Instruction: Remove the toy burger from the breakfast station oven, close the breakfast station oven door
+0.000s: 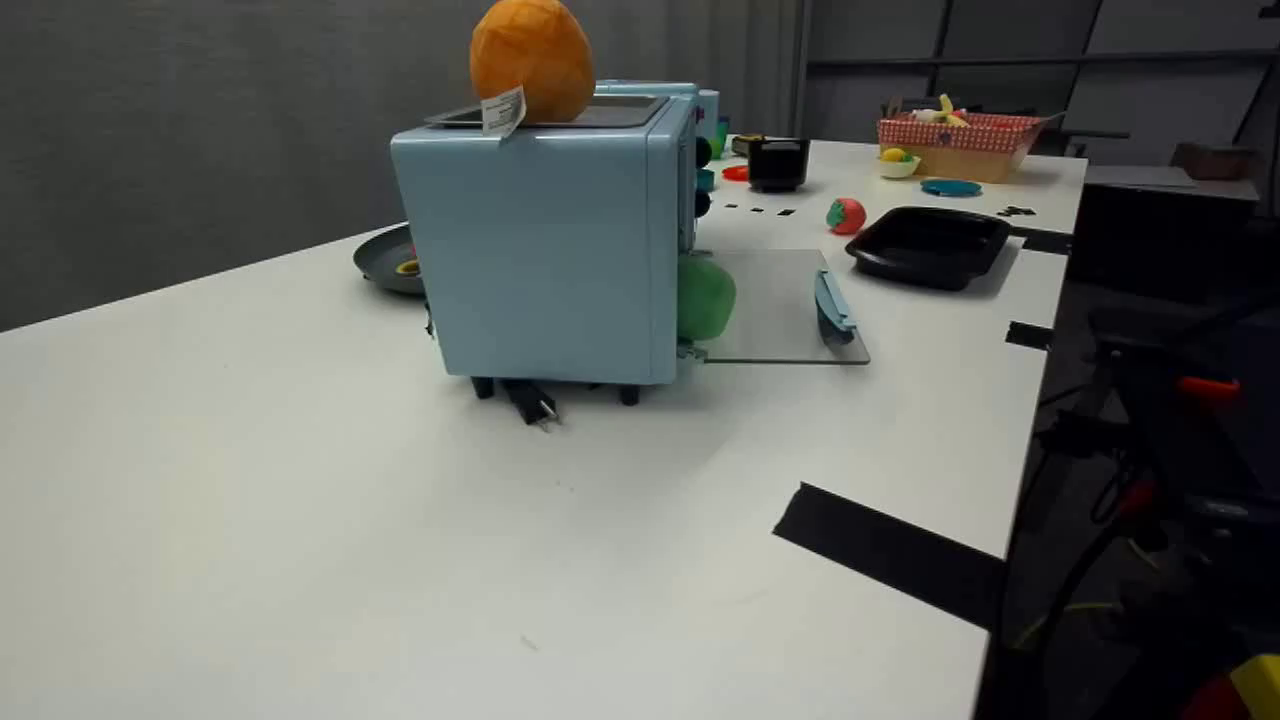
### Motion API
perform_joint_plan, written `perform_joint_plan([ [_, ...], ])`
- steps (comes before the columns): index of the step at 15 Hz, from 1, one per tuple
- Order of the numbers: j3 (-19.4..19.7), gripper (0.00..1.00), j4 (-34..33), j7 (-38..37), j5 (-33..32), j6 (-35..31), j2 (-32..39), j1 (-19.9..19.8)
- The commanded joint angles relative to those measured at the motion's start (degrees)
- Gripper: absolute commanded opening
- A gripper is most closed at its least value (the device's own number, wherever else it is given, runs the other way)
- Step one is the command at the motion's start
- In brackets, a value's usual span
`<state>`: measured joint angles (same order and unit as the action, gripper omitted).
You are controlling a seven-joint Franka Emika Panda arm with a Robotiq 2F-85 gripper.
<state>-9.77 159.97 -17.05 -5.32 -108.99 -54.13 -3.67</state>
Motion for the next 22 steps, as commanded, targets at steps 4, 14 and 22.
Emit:
perform_joint_plan([
  [4,0.3,1.00,-0.1,-0.2,-0.3,0.1,0.3,0.4],
  [14,0.3,1.00,-0.1,-0.2,-0.3,0.1,0.3,0.4],
  [22,0.6,1.00,-0.8,0.0,-0.1,-1.7,2.1,0.4],
])
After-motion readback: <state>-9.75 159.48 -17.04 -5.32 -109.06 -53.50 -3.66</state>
